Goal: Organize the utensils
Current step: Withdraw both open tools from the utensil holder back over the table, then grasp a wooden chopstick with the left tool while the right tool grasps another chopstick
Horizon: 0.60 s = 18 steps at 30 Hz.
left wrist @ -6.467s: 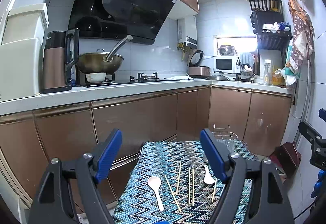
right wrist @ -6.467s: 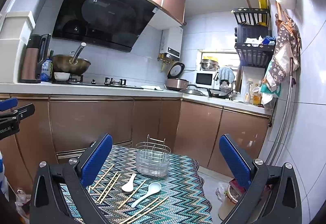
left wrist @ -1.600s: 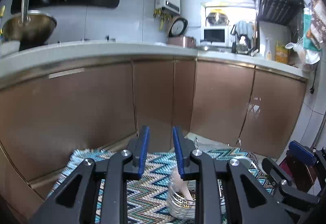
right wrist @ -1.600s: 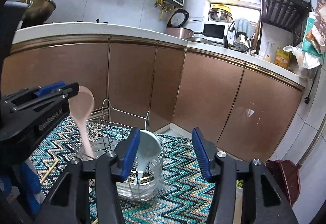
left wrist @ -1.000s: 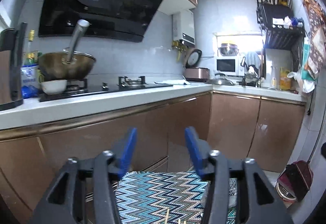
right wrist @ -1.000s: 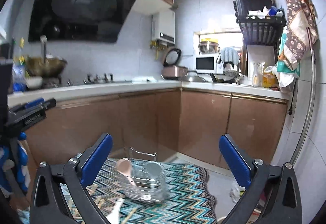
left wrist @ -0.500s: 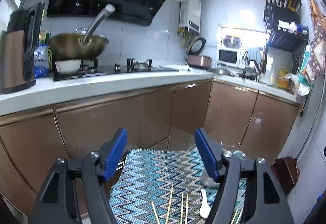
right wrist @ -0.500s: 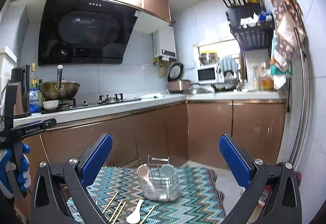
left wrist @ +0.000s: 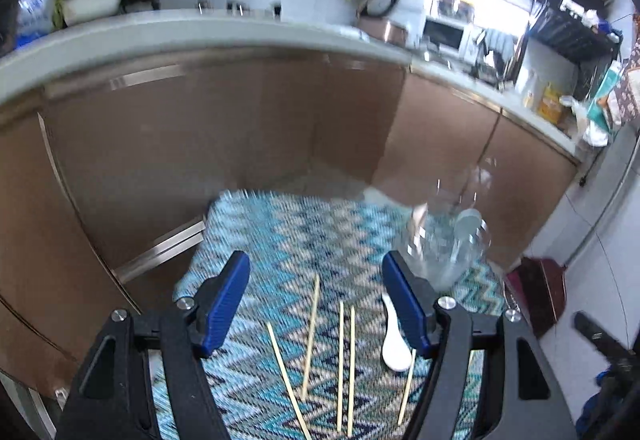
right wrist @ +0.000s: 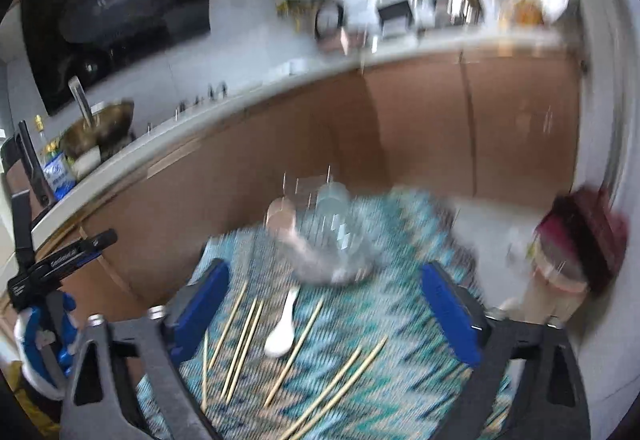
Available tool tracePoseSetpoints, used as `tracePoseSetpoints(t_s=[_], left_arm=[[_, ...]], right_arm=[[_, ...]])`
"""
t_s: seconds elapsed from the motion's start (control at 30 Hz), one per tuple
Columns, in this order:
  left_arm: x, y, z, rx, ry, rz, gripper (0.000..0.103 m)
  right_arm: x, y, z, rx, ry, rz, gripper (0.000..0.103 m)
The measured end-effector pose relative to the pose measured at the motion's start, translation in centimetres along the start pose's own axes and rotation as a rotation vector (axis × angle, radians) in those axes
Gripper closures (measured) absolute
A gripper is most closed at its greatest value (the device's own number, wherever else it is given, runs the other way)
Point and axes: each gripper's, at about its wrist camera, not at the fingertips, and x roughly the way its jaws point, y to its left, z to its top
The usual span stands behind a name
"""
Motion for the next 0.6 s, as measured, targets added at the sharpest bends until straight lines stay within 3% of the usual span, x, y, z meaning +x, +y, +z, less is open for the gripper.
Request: tracePoseSetpoints(t_s=[0.07,0.23,0.43,0.6], left_arm=[[1.7,0.4,-0.8,-0.009,0.056,-0.019,0.036],[5.4,0.8,-2.2,0.005,0.151,-0.034,0.037],[9.5,1.2,-3.1,0.031,0.257,-0.073,0.038],[13.7,1.1,-3.8,0.033,0.383,-0.104,0.05]], right_arm=[[2.6,-0.7,-1.0,0.03,0.104,0.008,0.037],[7.9,-1.8,-3.6,0.073,0.293,0.031,0.049],[12.3,-3.0,-5.2,0.127,0.42,0.028,0.065],[14.9,-3.6,-5.8,0.138,0.49,-0.013,0.074]])
